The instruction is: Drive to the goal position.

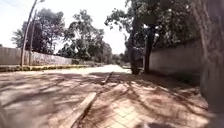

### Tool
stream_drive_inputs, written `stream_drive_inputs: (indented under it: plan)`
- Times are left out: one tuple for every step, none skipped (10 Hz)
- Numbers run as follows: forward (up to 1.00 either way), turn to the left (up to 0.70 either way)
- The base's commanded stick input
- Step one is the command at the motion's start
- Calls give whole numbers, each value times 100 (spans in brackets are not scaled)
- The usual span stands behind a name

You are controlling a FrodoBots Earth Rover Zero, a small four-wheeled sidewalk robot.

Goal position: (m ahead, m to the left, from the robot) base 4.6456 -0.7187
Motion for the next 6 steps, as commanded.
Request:
stream_drive_inputs:
  plan:
    - [70,0]
    - [70,0]
    - [70,0]
    - [70,0]
    - [70,0]
    - [70,0]
